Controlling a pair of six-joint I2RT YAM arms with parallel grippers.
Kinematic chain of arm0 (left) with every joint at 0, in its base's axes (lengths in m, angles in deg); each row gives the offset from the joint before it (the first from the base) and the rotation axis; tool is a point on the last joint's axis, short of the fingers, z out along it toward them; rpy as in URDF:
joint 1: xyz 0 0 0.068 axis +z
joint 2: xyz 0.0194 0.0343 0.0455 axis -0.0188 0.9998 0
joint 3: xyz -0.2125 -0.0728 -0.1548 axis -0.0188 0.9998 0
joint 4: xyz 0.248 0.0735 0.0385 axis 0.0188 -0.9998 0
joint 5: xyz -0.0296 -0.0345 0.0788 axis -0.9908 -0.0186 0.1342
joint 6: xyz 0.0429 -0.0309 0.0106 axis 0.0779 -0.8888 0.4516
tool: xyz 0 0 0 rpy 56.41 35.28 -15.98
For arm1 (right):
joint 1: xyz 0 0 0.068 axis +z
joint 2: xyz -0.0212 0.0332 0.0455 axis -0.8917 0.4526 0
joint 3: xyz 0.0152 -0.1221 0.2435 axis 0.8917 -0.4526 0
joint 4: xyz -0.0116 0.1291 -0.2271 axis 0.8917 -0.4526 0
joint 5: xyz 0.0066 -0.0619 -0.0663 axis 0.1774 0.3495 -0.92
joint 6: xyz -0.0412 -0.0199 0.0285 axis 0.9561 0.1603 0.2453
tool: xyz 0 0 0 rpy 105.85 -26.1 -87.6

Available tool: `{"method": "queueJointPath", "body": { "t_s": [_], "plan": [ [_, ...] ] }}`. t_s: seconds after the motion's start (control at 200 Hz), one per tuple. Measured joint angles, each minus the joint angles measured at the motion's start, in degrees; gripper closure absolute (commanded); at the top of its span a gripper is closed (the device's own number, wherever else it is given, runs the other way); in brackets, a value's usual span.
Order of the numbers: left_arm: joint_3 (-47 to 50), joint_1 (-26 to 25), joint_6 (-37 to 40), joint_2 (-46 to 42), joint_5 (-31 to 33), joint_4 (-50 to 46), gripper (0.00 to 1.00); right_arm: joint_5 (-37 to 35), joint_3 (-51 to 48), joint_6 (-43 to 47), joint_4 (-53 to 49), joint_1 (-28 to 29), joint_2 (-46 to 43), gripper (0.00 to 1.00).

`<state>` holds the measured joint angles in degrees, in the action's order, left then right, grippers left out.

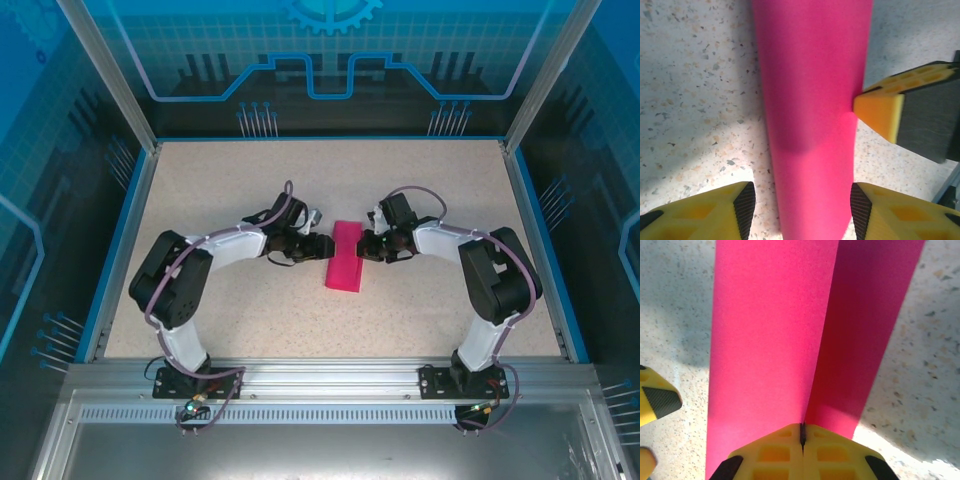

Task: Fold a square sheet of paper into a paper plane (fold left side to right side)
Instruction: First fold in half a square sheet of paper at the center of the table.

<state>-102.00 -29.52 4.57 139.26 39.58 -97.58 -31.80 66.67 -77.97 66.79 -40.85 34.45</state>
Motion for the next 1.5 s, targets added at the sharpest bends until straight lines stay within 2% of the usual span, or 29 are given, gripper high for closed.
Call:
{"method": "queueJointPath", "body": {
  "t_s": [0.165,0.48,0.675,0.805,0.915,0.96,1.496],
  "plan": [
    [-4.28,-1.22,-0.02,4.28,0.7,-1.6,0.44,-1.33,0.0,0.37,-1.36,0.0,0.0,0.99],
    [-10.34,-2.4,-0.48,9.86,3.08,-4.83,0.56,-1.55,0.0,0.46,-1.97,0.0,0.11,0.93],
    [-11.91,-3.23,-0.44,11.69,4.55,-7.19,0.58,-3.13,-0.44,1.22,-1.86,-0.04,-0.68,0.68],
    [-12.35,-3.23,-0.46,11.93,4.68,-7.69,0.57,-5.57,-2.49,1.66,-1.92,-0.46,-4.61,0.58],
    [-12.7,-3.23,-0.46,12.13,4.68,-8.09,0.57,-8.02,-3.96,2.19,-2.27,-1.7,-7.72,0.57],
    [-12.79,-3.26,-0.44,12.2,4.68,-8.31,0.57,-8.98,-4.04,2.36,-2.75,-2.23,-8.13,0.6],
    [-15.76,-4.11,-0.2,13.46,6.45,-11.8,0.53,-13.27,-4.59,3.02,-6.88,-3.93,-4.96,0.64]
  ]
}}
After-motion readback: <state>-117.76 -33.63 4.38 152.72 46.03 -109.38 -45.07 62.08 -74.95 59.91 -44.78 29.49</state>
